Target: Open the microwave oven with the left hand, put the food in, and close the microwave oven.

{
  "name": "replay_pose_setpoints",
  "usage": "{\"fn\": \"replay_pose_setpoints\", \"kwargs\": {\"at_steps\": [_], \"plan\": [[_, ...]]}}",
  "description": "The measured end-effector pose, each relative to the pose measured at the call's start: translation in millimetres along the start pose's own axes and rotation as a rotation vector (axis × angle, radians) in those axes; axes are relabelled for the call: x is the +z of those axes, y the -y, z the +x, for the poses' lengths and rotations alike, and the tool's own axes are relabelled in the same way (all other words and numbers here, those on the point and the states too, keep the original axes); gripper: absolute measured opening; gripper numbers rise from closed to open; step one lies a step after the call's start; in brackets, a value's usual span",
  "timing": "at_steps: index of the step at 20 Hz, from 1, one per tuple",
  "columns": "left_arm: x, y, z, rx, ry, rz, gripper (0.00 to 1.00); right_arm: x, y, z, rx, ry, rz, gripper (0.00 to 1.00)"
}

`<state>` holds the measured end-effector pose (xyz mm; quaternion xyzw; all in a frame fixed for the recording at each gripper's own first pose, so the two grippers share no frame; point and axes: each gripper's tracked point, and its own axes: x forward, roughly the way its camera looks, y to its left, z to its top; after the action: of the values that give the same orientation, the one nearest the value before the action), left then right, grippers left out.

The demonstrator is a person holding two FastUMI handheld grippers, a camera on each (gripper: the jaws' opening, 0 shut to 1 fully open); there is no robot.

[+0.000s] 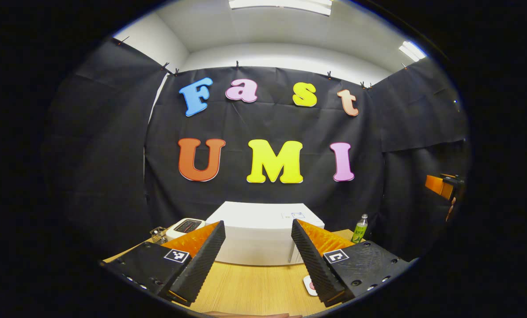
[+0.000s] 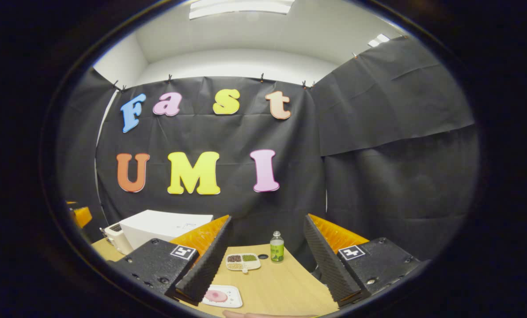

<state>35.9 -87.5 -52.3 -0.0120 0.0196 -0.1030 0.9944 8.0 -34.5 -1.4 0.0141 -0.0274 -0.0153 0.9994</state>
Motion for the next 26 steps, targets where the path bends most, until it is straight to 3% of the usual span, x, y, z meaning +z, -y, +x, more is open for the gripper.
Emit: {"fn": "replay_pose_setpoints", "kwargs": {"at_steps": [1, 4, 5, 8, 12, 16, 20, 21, 22, 24, 26], "plan": [[-9, 8, 9, -0.009, -0.003, -0.007, 0.94, -2, 2, 1, -0.005, 0.002, 0.003, 0.96], [-43, 34, 42, -0.034, -0.033, -0.028, 0.94, -4, 7, 6, -0.004, 0.019, 0.0, 0.96], [-56, 41, 56, -0.033, -0.045, -0.016, 0.94, -4, 7, 7, 0.004, 0.026, 0.007, 1.0], [-99, 67, 93, -0.065, -0.092, 0.002, 0.94, -5, 11, 9, 0.022, 0.048, 0.03, 0.96], [-163, 72, 146, -0.023, -0.178, -0.024, 0.94, -15, 20, 12, 0.037, 0.051, 0.035, 0.96], [-211, 84, 196, -0.042, -0.219, -0.052, 0.94, -23, 37, 17, 0.034, 0.05, 0.021, 0.96], [-226, 85, 226, -0.02, -0.181, -0.033, 0.93, -28, 44, 23, 0.05, 0.054, -0.001, 0.96], [-228, 80, 231, 0.008, -0.17, -0.025, 0.79, -30, 45, 24, 0.052, 0.054, -0.004, 0.96], [-230, 76, 236, 0.031, -0.166, -0.023, 0.93, -33, 48, 26, 0.052, 0.051, -0.005, 0.96], [-231, 84, 239, 0.009, -0.164, -0.05, 0.95, -41, 50, 31, 0.055, 0.04, -0.002, 0.96], [-231, 85, 241, 0.006, -0.159, -0.035, 0.88, -47, 53, 38, 0.057, 0.04, -0.003, 0.96]]}}
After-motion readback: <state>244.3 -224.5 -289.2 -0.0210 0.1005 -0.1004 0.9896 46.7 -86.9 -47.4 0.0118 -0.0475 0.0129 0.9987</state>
